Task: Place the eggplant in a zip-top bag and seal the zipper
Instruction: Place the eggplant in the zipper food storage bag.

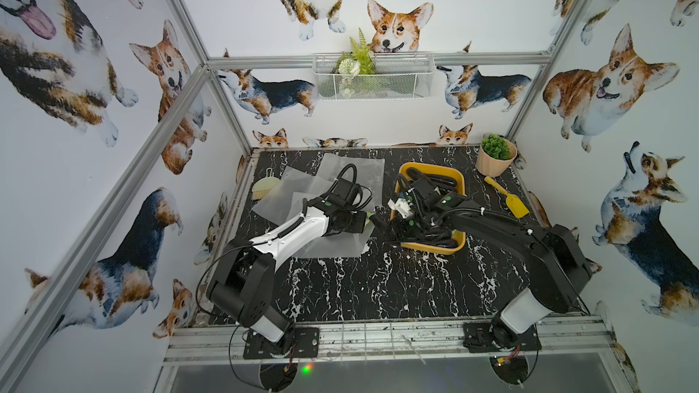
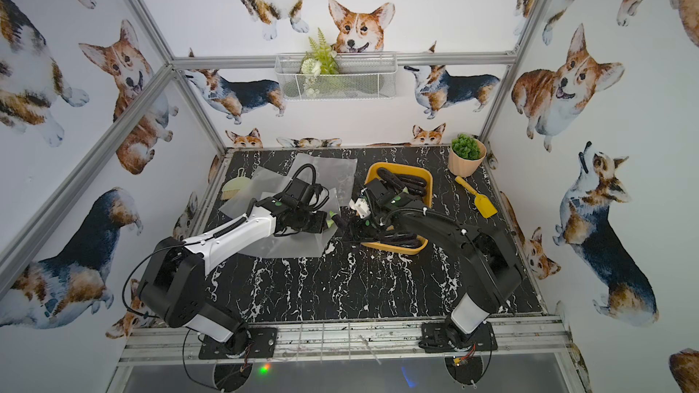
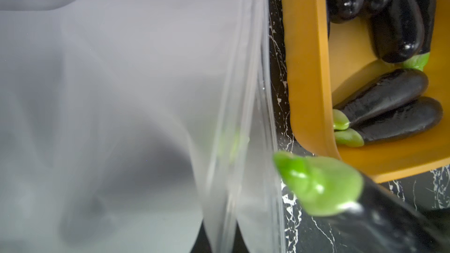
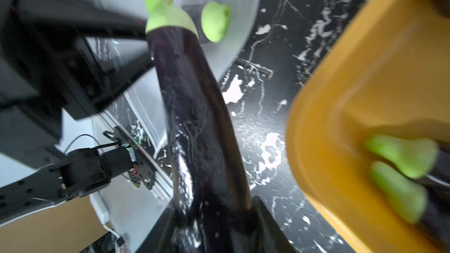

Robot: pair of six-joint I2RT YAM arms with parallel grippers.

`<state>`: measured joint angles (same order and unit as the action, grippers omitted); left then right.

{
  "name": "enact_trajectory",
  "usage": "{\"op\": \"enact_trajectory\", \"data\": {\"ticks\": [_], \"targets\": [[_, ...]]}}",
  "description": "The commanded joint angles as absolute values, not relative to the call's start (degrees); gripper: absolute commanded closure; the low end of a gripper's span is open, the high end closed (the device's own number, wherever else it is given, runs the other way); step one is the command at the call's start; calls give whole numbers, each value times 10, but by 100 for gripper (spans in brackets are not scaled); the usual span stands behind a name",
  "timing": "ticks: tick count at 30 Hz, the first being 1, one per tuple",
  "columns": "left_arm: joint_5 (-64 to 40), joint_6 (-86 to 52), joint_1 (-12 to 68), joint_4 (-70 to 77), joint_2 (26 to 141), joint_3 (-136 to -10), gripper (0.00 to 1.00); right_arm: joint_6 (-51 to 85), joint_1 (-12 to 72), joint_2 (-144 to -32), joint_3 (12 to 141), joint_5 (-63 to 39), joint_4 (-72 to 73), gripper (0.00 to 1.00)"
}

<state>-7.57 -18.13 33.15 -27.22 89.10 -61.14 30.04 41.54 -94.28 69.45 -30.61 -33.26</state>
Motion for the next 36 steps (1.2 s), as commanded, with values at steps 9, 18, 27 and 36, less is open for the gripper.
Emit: {"op": "enact_trajectory", "data": {"ticks": [9, 18, 27, 36], "targets": [[-28, -132, 375, -250, 827, -573, 100, 322, 413, -1062, 812, -382, -450, 69], [-24, -150, 388, -262, 817, -564, 100, 381, 395, -1075, 860, -335, -398, 49], [-69, -198, 368, -238, 846, -578, 100, 435, 389, -1029, 802, -335, -297, 38], [-87, -213, 339, -248, 863, -599, 100, 419, 410, -905, 675, -244, -294, 48]]}}
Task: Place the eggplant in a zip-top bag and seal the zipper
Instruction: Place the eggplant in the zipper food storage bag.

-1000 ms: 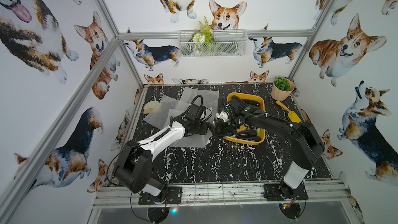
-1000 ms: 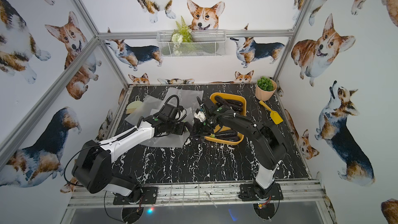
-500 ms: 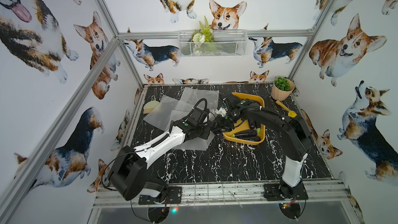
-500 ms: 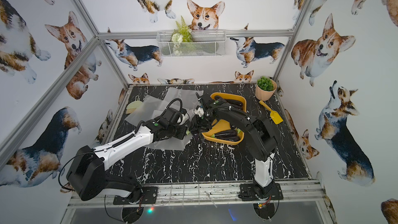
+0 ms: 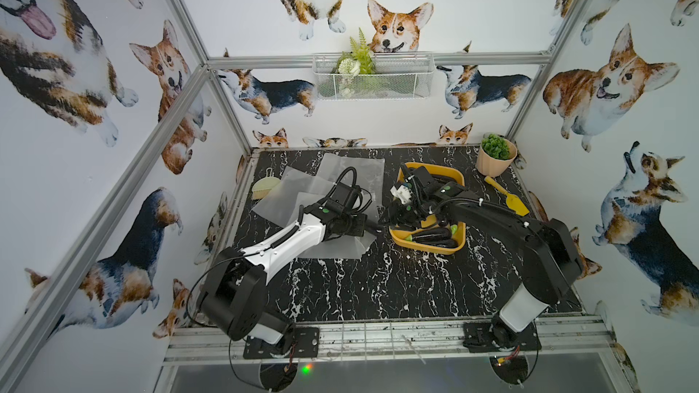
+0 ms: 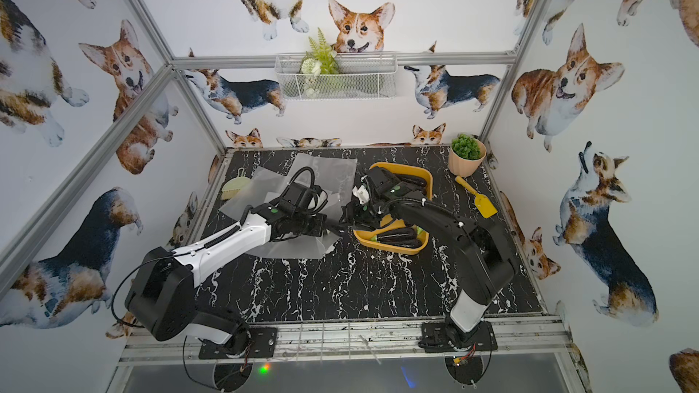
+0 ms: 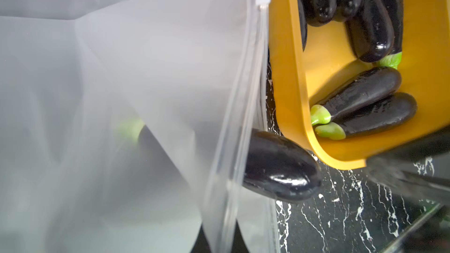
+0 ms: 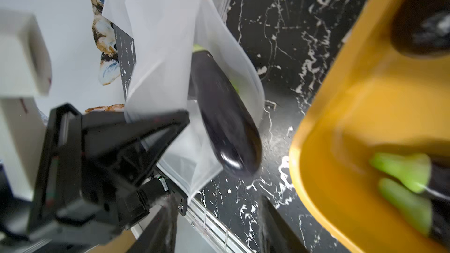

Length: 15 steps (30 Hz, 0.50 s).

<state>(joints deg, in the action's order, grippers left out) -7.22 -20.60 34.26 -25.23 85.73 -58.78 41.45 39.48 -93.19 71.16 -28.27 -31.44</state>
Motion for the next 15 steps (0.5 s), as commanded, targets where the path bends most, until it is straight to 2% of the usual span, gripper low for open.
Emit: {"op": "enact_trajectory", "data": {"ticks": [1, 5, 7, 9, 15], "targets": [[-86, -212, 339, -252, 863, -602, 100, 427, 418, -901, 660, -244, -282, 48], [-89, -211, 338, -254, 861, -604, 100, 446, 444, -922, 637, -236, -233, 49], [-90, -211, 338, -255, 860, -605, 100, 447, 452, -940, 649, -219, -220, 55], [-91, -211, 338, -257, 857, -604, 100, 450, 451, -962, 667, -200, -212, 66], [-102, -210, 339, -257, 843, -594, 100, 448, 442, -1014, 741, -171, -199, 72]]}}
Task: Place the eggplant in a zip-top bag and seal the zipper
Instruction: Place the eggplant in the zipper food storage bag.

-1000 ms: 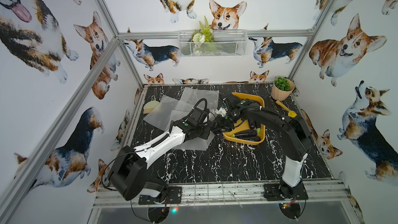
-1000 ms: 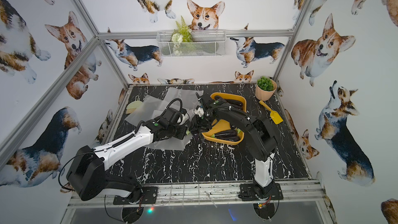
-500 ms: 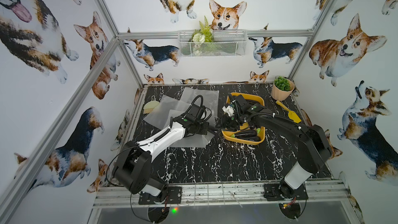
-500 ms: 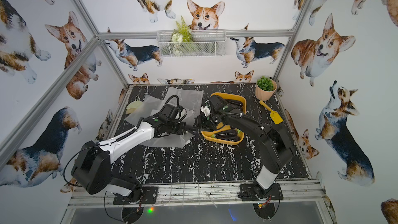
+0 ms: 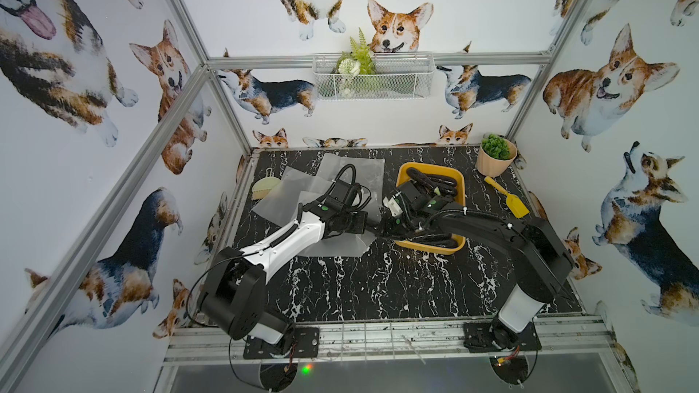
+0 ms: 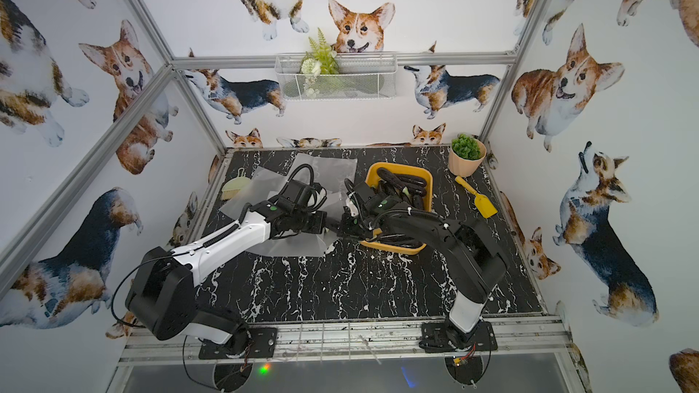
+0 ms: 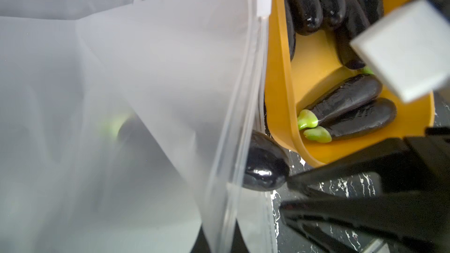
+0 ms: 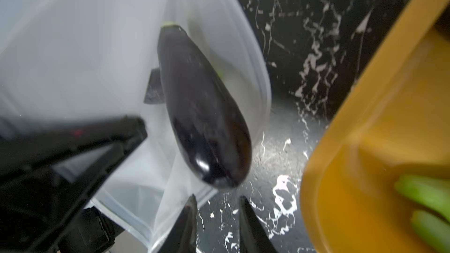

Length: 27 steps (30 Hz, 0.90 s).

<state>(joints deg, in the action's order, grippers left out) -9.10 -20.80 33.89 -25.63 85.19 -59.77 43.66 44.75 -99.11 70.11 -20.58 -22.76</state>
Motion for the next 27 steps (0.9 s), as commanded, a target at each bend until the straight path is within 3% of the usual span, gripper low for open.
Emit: {"op": "enact_trajectory", "data": {"ticks": [1, 9, 14, 18, 21, 27], "targets": [[-103, -210, 339, -257, 839, -591, 100, 446, 439, -1024, 755, -170, -202, 72], [-85, -221, 338, -258, 818, -582, 100, 441, 418, -1077, 815, -193, -197, 73], [-78, -229, 322, -259, 834, -581, 100, 442, 391, -1010, 776, -216, -194, 64], [-61, -227, 310, -258, 842, -584, 100, 419, 321, -953, 712, -187, -221, 58], [-55, -224, 308, -258, 844, -590, 100, 389, 272, -958, 696, -172, -242, 50], [-58, -222, 308, -260, 853, -599, 100, 398, 258, -1020, 719, -164, -225, 46]]}}
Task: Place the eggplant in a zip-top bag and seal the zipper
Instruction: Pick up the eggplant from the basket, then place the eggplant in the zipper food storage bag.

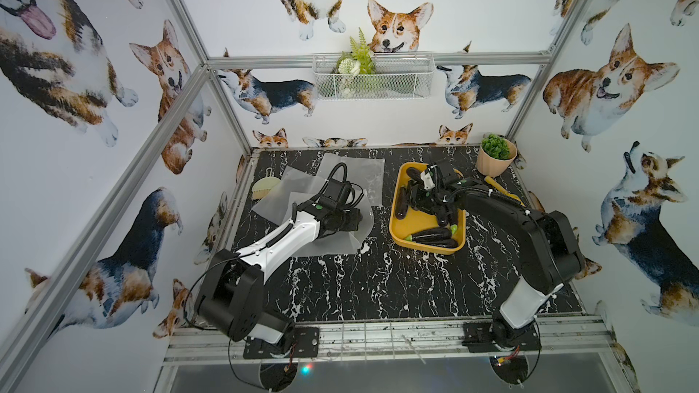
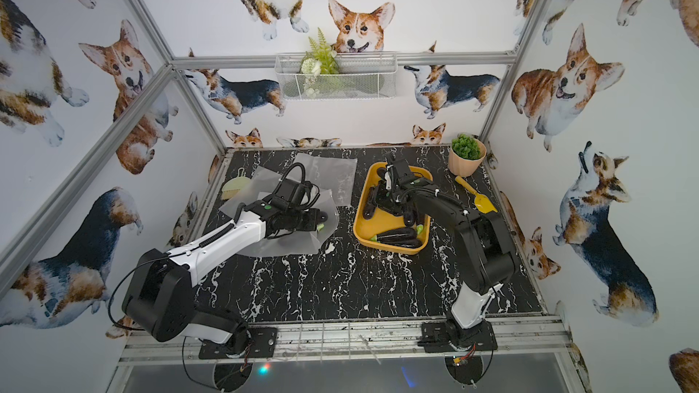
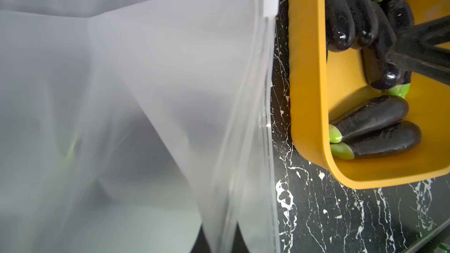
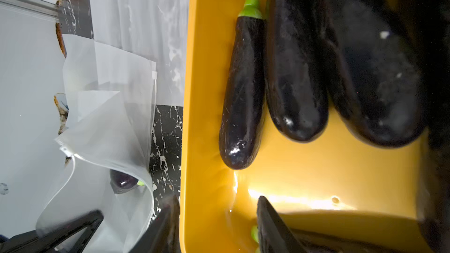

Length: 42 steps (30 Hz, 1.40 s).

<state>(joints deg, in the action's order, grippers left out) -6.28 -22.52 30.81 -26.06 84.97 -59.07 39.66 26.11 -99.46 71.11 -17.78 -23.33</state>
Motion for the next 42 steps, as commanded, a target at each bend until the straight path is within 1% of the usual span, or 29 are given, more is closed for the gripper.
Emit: {"op": "enact_trajectory", "data": {"ticks": [1, 5, 11, 13, 17, 19, 21, 24, 26, 32, 34, 35, 38, 40, 42], "targets": [[-59, -221, 308, -261, 852, -600, 100, 403, 258, -1031, 718, -167, -217, 46], [-60, -216, 308, -269, 846, -603, 100, 414, 259, -1065, 714, -174, -195, 45], [-66, -215, 308, -273, 839, -599, 100, 454, 259, -1097, 691, -201, -102, 42], [-65, -215, 308, -275, 838, -599, 100, 461, 261, -1106, 696, -204, -92, 40], [-66, -214, 308, -278, 837, -599, 100, 466, 265, -1124, 708, -205, -86, 39], [-65, -213, 308, -280, 836, -602, 100, 472, 267, -1129, 707, -204, -80, 41], [-63, -211, 308, -284, 837, -605, 100, 473, 267, -1128, 702, -203, -75, 47], [-60, -207, 308, -289, 841, -611, 100, 467, 267, -1101, 693, -201, -76, 56], [-58, -207, 308, -289, 843, -612, 100, 455, 267, -1070, 690, -195, -94, 59], [-56, -201, 308, -285, 852, -612, 100, 408, 269, -966, 676, -204, -166, 64], [-56, -196, 308, -282, 856, -612, 100, 370, 275, -932, 676, -240, -204, 66], [-56, -195, 308, -281, 857, -612, 100, 347, 282, -919, 680, -275, -224, 66], [-55, -193, 308, -274, 856, -608, 100, 280, 330, -888, 699, -344, -298, 65], [-55, -190, 308, -271, 853, -608, 100, 271, 364, -877, 691, -393, -316, 65], [-53, -185, 309, -268, 848, -607, 100, 265, 394, -875, 676, -414, -336, 66]]}}
